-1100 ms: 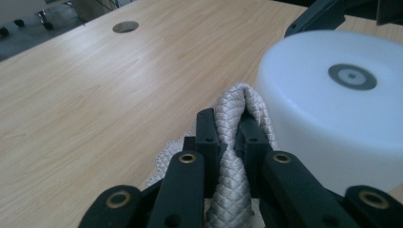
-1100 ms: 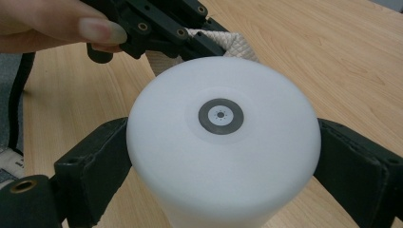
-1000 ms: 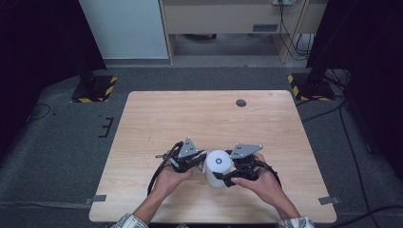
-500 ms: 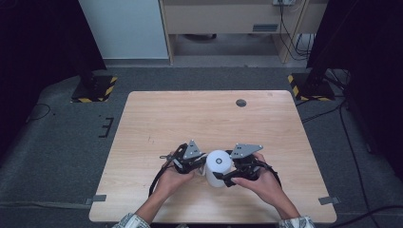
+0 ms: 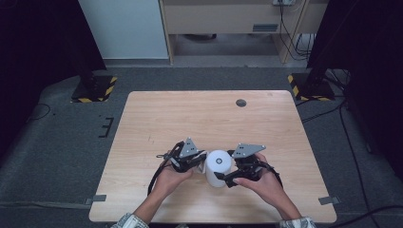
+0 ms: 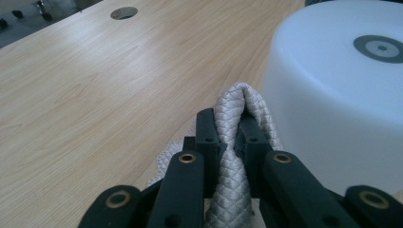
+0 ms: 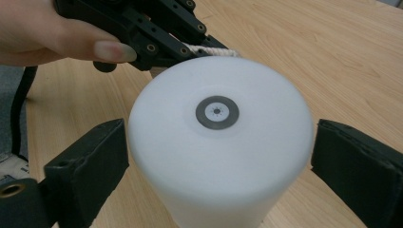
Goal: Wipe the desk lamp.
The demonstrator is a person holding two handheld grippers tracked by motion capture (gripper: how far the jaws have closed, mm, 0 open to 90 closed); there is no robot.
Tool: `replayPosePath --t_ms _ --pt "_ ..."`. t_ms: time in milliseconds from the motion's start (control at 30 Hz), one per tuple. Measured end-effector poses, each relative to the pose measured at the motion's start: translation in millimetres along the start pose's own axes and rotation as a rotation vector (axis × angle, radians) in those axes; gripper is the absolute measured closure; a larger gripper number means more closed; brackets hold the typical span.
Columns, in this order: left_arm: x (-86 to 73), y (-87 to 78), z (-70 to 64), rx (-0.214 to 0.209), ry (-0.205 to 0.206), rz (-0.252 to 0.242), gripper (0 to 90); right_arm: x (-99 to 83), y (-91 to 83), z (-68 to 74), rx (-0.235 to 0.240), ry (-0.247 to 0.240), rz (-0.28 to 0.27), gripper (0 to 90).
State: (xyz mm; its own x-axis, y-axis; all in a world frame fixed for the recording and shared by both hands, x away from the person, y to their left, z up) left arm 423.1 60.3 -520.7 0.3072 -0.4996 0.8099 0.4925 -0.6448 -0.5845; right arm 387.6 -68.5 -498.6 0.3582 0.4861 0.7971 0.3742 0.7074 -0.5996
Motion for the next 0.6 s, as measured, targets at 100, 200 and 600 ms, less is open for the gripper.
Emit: replayPosePath --t_ms 100,200,600 --pt "2.4 -2.1 1.2 -0.001 -0.006 -0.013 81.8 -2.1 -4.1 -0.9 -0.035 -0.005 -0.003 5.6" --pt "6.6 -4.6 -0.3 -0.008 -0.002 -0.027 81.8 -0.5 -4.4 0.3 -0.036 -0.014 -0.013 8.6" --pt "15.2 4.7 2.3 -0.088 0.003 -0.041 81.7 1.2 3.1 3.1 -0.058 -0.039 -0.007 9.4"
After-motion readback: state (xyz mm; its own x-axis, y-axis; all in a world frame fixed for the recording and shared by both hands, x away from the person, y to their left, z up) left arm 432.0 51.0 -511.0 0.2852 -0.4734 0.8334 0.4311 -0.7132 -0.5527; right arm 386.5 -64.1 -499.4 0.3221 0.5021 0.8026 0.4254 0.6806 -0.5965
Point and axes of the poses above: each handheld gripper's, and its own axes: y roughly forward along the jaws, x roughly out of its top, z roughly to its left, the point moved 8 cm from there along y, roughly forward along the jaws, and after that the axes turned 3 degrees about z, right-handed, at the moved point
